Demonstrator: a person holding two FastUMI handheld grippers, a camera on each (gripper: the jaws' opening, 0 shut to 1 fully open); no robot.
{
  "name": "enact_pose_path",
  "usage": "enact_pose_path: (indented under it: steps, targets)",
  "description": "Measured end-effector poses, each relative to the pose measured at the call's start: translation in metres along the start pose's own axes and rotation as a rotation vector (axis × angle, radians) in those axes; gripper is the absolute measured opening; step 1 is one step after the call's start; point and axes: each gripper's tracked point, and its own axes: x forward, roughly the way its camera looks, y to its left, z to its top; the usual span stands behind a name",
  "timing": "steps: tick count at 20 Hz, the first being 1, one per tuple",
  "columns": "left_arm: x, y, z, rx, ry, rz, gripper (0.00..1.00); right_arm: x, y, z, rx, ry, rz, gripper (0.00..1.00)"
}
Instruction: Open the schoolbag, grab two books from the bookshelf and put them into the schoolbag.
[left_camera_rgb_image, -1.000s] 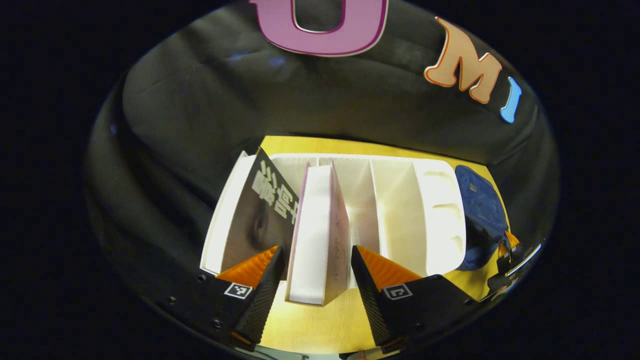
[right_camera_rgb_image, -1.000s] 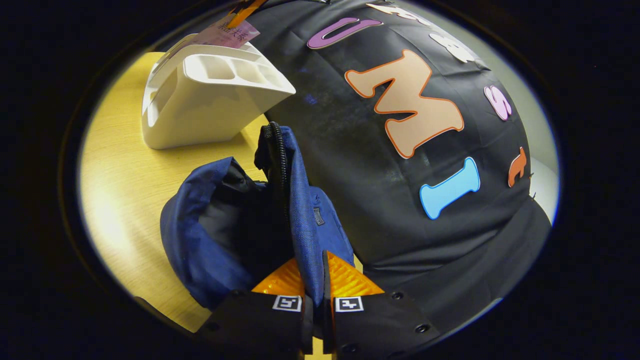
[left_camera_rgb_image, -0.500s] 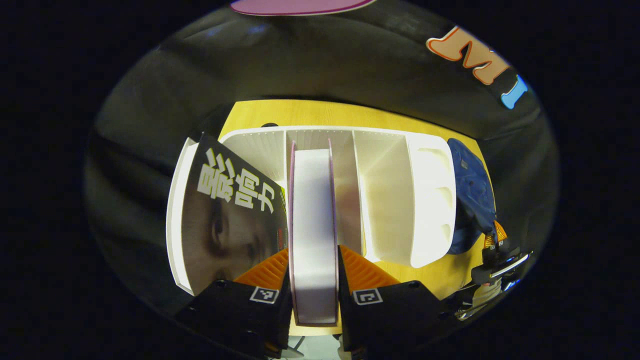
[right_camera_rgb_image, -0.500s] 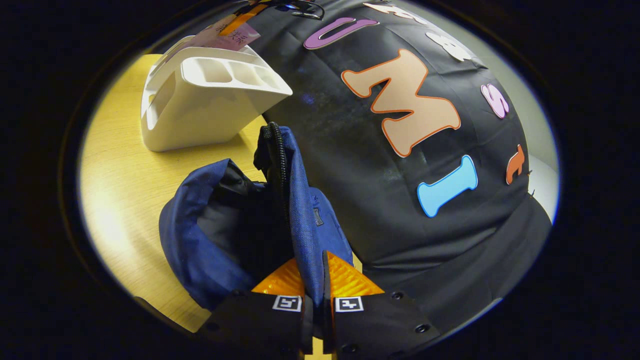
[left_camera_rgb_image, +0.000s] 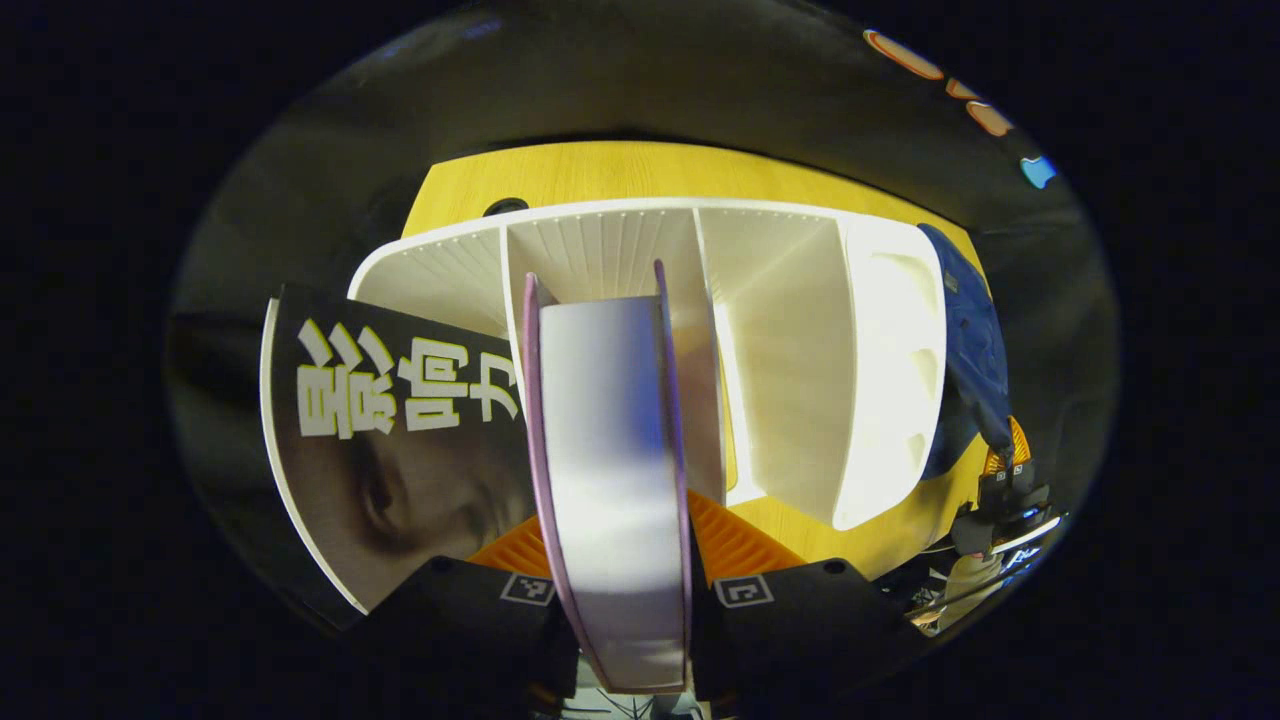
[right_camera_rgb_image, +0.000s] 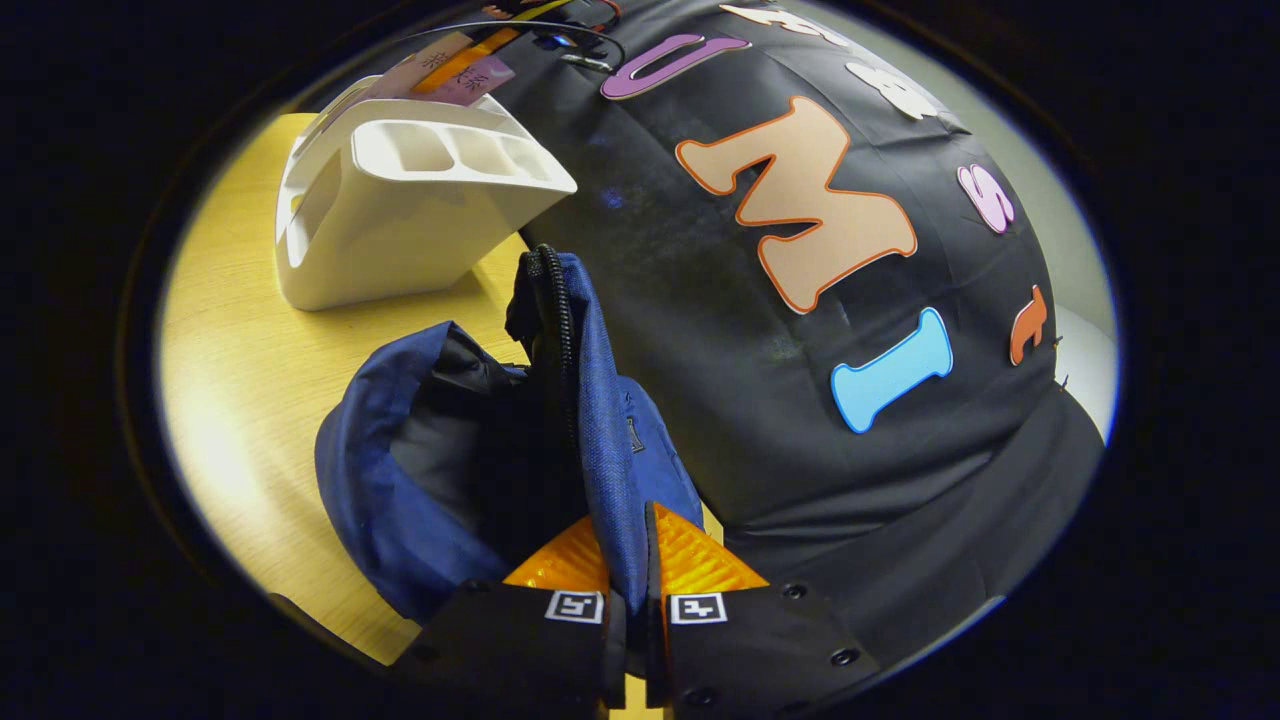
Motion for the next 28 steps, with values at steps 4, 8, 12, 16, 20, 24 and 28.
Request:
enact_pose_path:
  steps: [4,8,12,16,20,24,28]
  targets:
    - [0.001,-0.005,-0.001,-0.006,0.023,0.035,0.39,0.002,0.0,-0.001,-0.009,0.001,0.006,0.1]
    - [0.002,-0.011,-0.002,-0.044,0.013,0.079,0.39,0.001,0.0,0.0,-0.012,0.001,0.009,0.11]
    - [-0.001,-0.012,-0.006,-0.118,0.032,0.102,0.39,0.001,0.0,-0.001,-0.011,0.001,0.007,0.1]
    - [-0.024,-0.018,-0.017,-0.118,0.06,0.109,0.39,0.0,0.0,0.0,-0.009,0.0,0.011,0.12]
    - [-0.058,-0.022,-0.034,-0.088,0.055,0.121,0.39,0.0,0.0,-0.001,-0.005,0.0,0.018,0.12]
    - [-0.094,-0.021,-0.052,-0.08,0.045,0.151,0.39,0.0,0.001,0.0,0.009,-0.001,0.023,0.07]
    - [-0.128,-0.038,-0.065,-0.104,-0.02,0.096,0.39,0.0,0.001,0.0,0.016,-0.007,0.034,0.08]
